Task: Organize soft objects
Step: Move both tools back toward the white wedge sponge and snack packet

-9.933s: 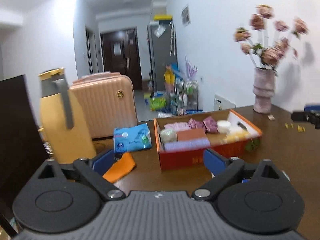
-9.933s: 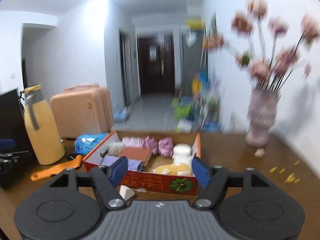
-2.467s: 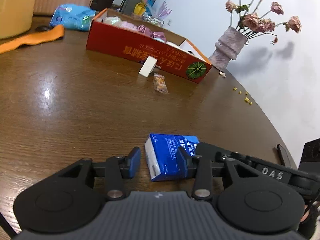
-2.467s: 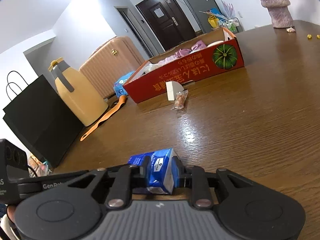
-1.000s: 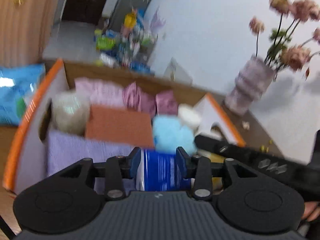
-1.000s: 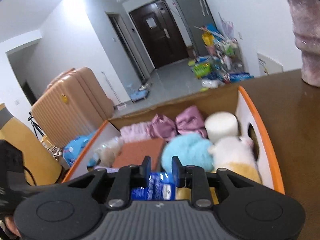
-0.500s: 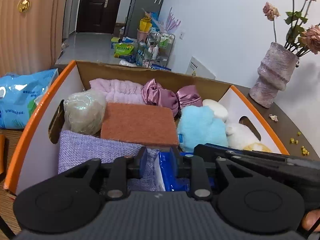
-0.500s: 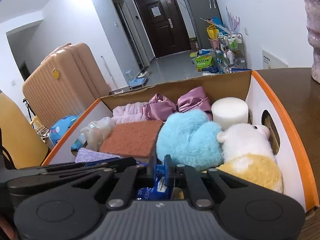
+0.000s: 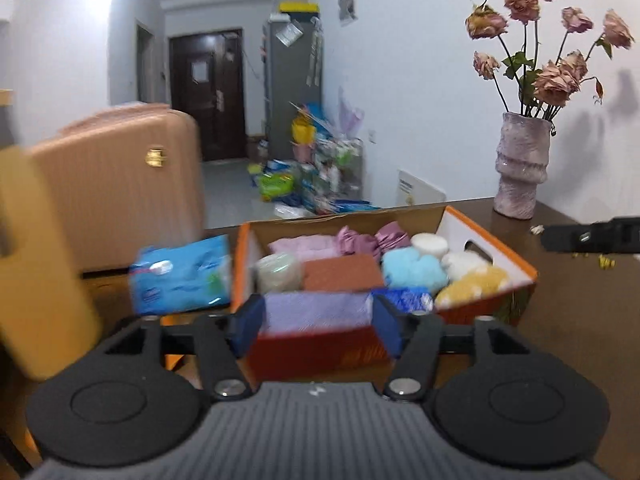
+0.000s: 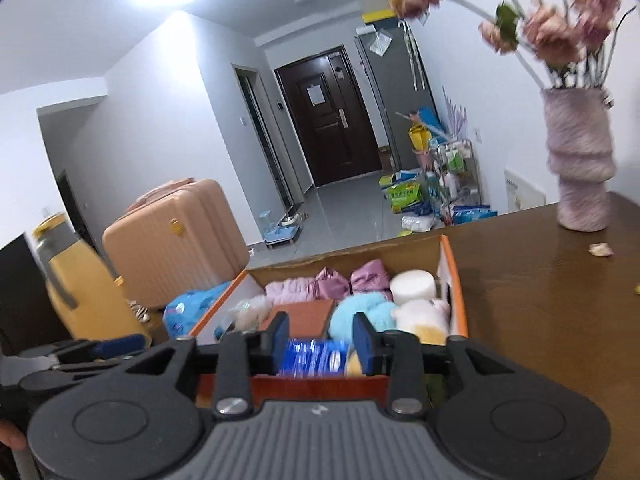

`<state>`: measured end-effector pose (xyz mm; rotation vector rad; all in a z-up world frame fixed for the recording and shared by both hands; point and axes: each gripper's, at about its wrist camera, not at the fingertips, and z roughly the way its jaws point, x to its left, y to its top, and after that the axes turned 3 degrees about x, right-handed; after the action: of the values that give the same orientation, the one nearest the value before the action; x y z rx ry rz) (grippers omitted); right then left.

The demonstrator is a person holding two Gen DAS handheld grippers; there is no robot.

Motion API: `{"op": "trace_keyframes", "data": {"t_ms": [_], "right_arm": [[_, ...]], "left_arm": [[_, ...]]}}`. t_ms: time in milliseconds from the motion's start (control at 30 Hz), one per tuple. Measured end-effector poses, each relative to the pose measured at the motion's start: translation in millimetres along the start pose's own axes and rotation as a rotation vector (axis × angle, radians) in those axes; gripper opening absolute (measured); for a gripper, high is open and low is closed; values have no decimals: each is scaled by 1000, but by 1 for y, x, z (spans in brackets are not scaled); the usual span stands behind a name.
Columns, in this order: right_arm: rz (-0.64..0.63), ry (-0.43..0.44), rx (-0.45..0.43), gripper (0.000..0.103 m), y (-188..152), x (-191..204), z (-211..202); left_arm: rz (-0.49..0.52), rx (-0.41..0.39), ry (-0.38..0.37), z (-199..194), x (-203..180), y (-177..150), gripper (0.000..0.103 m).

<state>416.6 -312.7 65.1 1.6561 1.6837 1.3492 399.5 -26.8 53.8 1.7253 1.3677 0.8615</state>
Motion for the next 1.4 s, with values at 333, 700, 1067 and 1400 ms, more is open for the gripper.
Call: {"op": "trace_keyframes", "data": {"t_ms": [333,700,1067,1400], "right_arm": [[-61,-25,23,55,-107,47,-97],[-48,12,85,57,-150,70,-136],[-42,-25,113,57,-155,67,-116],[-144,-77,122,48,-121,71,7]], "left_arm": [[-82,48,60,-117,-6,-104,87],[-100,38,91,-173,-4,-131,89],[-87,64,64,-148,-12,-129,89],[-36,70,114,-67,-6,-102,89]]}}
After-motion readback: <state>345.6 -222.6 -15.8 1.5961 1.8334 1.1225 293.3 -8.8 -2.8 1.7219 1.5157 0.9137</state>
